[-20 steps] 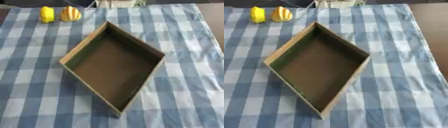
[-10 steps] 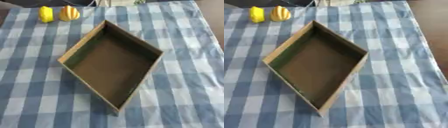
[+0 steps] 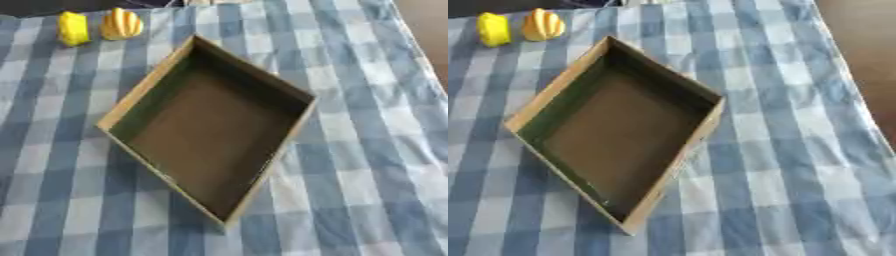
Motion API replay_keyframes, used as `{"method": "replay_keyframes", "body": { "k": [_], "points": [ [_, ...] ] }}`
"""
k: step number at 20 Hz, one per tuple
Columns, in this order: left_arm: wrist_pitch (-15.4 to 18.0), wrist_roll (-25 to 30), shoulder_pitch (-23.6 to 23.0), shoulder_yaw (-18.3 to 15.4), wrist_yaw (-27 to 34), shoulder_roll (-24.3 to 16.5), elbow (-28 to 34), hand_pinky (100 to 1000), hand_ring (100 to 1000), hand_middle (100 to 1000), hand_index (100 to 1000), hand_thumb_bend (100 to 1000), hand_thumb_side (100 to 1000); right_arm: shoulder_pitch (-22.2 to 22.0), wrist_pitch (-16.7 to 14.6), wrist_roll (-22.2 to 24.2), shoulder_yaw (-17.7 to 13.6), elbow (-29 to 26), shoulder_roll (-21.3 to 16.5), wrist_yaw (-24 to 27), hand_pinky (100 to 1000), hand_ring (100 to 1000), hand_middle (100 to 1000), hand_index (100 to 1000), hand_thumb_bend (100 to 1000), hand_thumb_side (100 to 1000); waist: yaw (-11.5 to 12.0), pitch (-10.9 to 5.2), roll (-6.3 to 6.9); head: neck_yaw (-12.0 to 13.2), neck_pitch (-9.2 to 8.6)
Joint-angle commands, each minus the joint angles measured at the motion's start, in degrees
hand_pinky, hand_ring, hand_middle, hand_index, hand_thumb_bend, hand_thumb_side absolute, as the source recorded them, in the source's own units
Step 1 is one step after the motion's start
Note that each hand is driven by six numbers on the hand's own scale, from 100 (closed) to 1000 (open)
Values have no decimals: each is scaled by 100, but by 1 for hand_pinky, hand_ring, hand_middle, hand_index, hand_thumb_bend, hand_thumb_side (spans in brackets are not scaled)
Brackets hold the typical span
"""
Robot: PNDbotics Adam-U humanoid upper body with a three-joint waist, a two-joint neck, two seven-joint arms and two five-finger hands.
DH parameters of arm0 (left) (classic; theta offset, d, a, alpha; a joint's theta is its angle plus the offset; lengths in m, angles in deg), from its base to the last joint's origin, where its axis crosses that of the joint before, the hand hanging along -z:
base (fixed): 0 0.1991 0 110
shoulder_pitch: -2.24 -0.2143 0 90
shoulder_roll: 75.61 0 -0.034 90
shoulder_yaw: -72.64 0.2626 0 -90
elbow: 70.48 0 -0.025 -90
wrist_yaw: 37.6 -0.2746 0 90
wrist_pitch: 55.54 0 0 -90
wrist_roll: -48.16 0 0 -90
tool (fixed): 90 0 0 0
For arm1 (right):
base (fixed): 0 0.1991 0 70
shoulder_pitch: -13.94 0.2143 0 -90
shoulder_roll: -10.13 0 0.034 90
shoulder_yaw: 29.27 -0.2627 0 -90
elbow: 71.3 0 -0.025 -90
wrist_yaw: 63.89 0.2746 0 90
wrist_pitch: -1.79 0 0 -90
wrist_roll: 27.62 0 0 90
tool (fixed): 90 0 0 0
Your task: Pick up objects on the table and place them in the box.
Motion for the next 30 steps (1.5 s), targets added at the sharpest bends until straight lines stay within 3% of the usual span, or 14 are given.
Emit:
{"method": "replay_keyframes", "body": {
  "k": [1,3,7,10,15,22,24,28,30],
  "points": [
    [37,367,234,-132,-530,107,-409,947,973,850,921,675,185,118,-12,54,-22,-92,-190,27,821,827,639,806,100,644,-70,-79,-9,134,-176],
    [-21,380,286,-179,-795,214,-559,946,970,850,921,673,100,161,-15,72,-12,-92,-183,32,821,827,639,806,100,646,-155,-22,15,195,-225],
    [-194,137,341,-270,-1121,317,-664,928,956,837,918,569,100,221,-7,107,10,-92,-167,37,821,828,637,806,100,650,-256,72,50,274,-300],
    [-340,-113,361,-325,-1209,321,-713,925,952,837,931,540,100,252,8,130,23,-92,-158,38,821,828,636,806,100,652,-307,135,91,309,-343],
    [-628,-465,353,-494,-1253,266,-913,921,949,830,927,569,100,371,14,198,67,-92,-146,53,821,829,635,806,100,655,-500,254,201,481,-496],
    [-909,-668,278,-622,-1243,156,-1132,913,940,827,926,565,100,358,72,201,58,-92,-118,33,821,830,631,805,100,665,-628,412,311,521,-623],
    [-971,-710,254,-673,-1248,143,-1207,902,932,823,922,518,100,377,82,209,62,-92,-111,33,821,830,629,804,100,666,-663,451,332,546,-657],
    [-955,-805,217,-736,-1051,127,-1261,824,864,760,869,318,100,389,93,212,64,-92,-102,30,821,829,628,804,100,667,-719,508,354,575,-701],
    [-912,-911,189,-756,-906,106,-1273,747,784,684,806,183,100,416,95,223,78,-92,-92,36,821,829,627,804,100,667,-754,526,366,614,-726]
  ]
}}
